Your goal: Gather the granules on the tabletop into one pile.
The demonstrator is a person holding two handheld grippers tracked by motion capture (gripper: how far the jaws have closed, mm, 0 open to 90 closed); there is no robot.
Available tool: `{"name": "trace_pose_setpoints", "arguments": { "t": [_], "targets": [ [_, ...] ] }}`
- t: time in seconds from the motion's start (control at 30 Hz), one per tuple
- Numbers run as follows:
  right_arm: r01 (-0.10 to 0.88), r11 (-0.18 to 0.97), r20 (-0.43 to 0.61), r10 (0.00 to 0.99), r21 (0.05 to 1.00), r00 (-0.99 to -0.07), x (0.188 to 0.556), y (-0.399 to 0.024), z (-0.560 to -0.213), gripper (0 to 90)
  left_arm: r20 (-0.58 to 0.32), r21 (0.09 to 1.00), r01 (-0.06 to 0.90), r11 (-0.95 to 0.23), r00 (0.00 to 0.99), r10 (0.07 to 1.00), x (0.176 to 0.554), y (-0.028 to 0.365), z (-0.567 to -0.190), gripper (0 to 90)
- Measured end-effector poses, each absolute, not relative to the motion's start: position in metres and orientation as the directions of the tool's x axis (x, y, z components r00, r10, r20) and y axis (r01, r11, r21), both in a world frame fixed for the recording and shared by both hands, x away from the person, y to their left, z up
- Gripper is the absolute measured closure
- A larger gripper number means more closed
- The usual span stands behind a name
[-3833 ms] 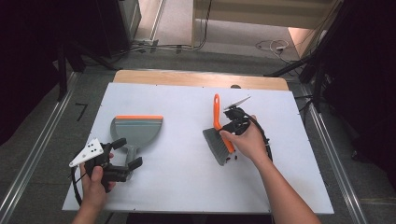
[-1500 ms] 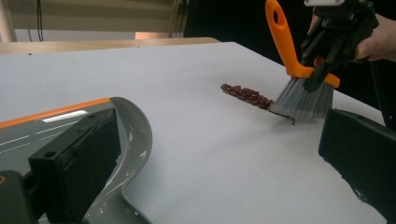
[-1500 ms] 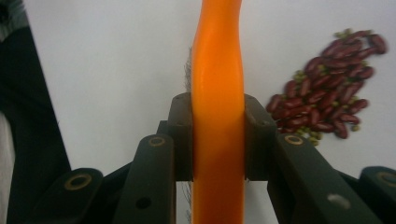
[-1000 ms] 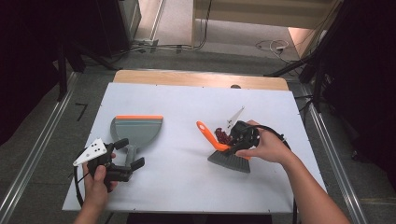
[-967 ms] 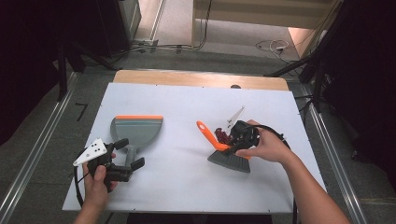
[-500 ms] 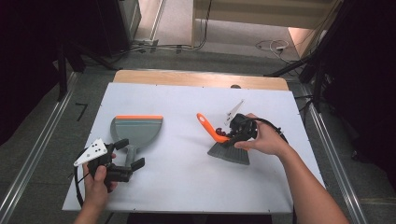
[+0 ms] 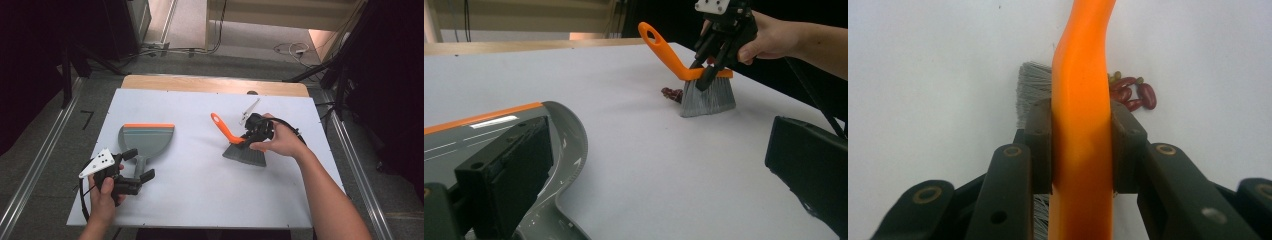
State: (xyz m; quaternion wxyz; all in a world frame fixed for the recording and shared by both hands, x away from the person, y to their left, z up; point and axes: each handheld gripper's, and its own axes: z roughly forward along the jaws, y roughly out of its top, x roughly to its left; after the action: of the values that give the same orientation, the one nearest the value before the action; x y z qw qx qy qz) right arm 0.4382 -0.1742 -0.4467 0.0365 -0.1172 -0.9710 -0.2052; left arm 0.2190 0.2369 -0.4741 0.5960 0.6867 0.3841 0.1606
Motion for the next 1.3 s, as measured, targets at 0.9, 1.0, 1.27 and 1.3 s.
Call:
{"name": "trace_pose_setpoints", "arguments": {
  "t": [0.9,1.0,1.27,1.3],
  "targets": [
    [0.286,0.859,0.117,0.261,0.424,-0.958,0.463,-0.178,-0.446,66.5,-0.237,0.941,0.339,0.002,0.654,0.719,0.219,0.236,-0.475,0.2],
    [0.289,0.860,0.113,0.267,0.421,-0.957,0.462,-0.177,-0.445,66.5,-0.239,0.940,0.341,0.002,0.654,0.717,0.220,0.236,-0.476,0.2],
    [0.280,0.864,0.092,0.266,0.418,-0.960,0.458,-0.175,-0.442,66.7,-0.242,0.939,0.343,0.004,0.654,0.716,0.220,0.236,-0.476,0.1],
    [0.283,0.864,0.092,0.270,0.417,-0.959,0.458,-0.175,-0.442,66.7,-0.242,0.939,0.343,0.004,0.655,0.716,0.220,0.236,-0.476,0.2]
  ]
}}
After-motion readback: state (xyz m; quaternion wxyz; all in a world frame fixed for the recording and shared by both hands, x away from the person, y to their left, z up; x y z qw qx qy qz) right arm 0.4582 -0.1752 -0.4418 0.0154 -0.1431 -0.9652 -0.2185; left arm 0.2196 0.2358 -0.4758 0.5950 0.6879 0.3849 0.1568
